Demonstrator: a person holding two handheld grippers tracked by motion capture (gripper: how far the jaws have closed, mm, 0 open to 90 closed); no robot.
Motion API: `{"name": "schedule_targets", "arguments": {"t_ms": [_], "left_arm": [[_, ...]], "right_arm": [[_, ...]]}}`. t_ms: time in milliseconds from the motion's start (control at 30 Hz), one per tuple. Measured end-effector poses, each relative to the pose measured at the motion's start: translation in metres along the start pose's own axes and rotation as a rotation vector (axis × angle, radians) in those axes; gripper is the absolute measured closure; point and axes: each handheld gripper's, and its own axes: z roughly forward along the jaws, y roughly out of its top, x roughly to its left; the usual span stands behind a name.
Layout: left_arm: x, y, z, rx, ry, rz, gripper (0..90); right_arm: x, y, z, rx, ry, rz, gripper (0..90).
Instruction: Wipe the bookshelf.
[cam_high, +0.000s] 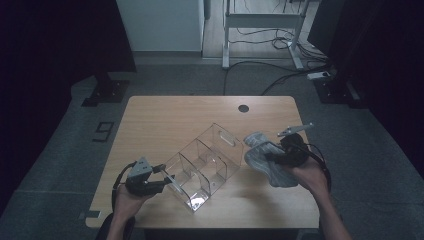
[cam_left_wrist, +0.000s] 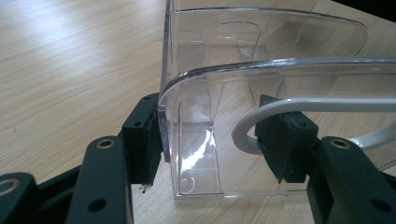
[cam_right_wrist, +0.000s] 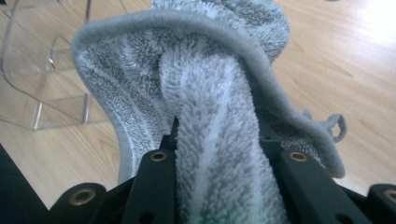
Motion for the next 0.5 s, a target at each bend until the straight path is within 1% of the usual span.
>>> {"name": "schedule_targets", "arguments": {"t_ms": [33,100,133,167,267,333,367,500], "left_arm": [[0.0,0.0,0.0,0.0,0.0,0.0,43.2],[-0.001,0.0,0.0,0.001,-0.002,0.003,43.2],[-0.001,0.0,0.0,0.001,-0.002,0.003,43.2],[-0.001,0.0,0.0,0.001,-0.003,0.005,43.2],[-0.002,0.001,0.0,0.005,-0.01,0.01,43.2],[-0.003,0.001,0.001,0.005,-0.012,0.011,43.2],[-0.003,0.001,0.001,0.005,-0.015,0.013,43.2],[-0.004,0.001,0.001,0.005,-0.021,0.017,43.2]], "right_arm": [[0.0,0.0,0.0,0.0,0.0,0.0,67.8],[0.002,0.01,-0.002,-0.01,0.003,0.001,67.7],[0.002,0.01,-0.002,-0.01,0.003,0.001,67.7],[0.003,0.016,-0.001,-0.014,0.0,-0.006,67.6],[0.005,0.026,0.0,-0.02,0.003,-0.008,67.5],[0.005,0.029,0.0,-0.021,0.006,-0.01,67.5],[0.007,0.037,0.002,-0.024,0.003,-0.015,67.5],[0.011,0.052,0.007,-0.03,0.006,-0.028,67.4]]}}
